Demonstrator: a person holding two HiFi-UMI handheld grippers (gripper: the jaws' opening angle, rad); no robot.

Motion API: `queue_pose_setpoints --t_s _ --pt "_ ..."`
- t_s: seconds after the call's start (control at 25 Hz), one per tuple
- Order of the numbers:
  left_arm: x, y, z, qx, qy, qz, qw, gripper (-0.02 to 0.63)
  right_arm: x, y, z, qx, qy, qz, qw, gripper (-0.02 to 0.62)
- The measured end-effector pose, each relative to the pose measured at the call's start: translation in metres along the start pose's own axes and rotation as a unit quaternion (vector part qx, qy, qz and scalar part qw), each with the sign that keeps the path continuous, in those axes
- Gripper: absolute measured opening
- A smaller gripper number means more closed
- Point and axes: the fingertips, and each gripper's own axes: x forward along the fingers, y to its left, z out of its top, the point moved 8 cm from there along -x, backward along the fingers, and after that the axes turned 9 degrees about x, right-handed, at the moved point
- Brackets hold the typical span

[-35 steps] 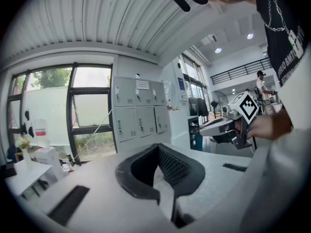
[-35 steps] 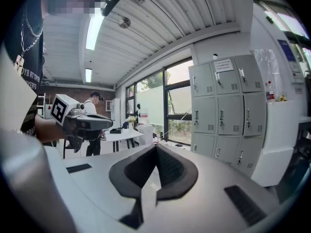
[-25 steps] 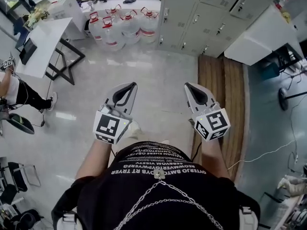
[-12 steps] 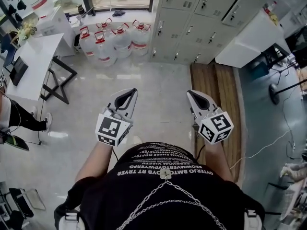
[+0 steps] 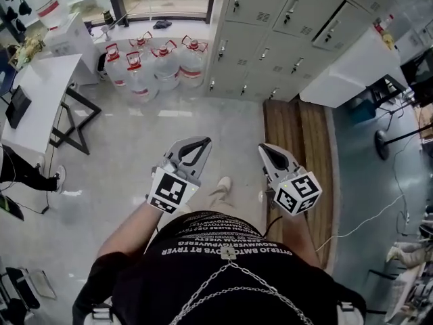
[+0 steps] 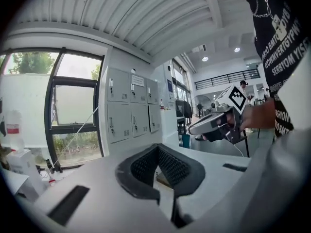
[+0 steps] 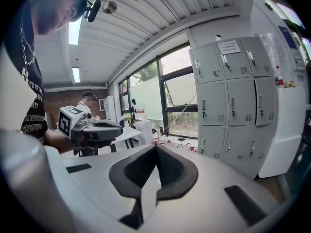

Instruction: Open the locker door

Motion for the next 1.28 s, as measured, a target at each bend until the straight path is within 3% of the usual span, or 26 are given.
queue_pose_setpoints --t_s 0.28,0.52,0.88,1.12,1.28 --pt "0.053 0.03 0.009 -0.011 0.031 0.029 0.9991 0.003 0.058 -0.056 0.019 0.029 -0.004 0.042 0.999 -0.003" --pt "0.098 0.068 0.035 -0.016 0.006 0.068 0.9976 0.003 0.083 -0.1 0.043 0.025 -0.001 0.069 0.997 -0.004" --pt "0.174 0.077 0.048 -0.019 0.005 0.083 0.9963 0.003 0.092 -0.182 0.073 0.023 -0.003 0.075 0.997 -0.003" --pt "0.22 0.08 0.068 -0.018 0.001 0.1 0.9948 0.003 0.103 -0.231 0.082 0.035 0.002 0.101 0.994 -0.003" --pt "0.242 0.079 0.066 -0.037 0.007 0.114 0.9928 0.003 0.109 -0.261 0.08 0.039 0.011 0.115 0.993 -0.005"
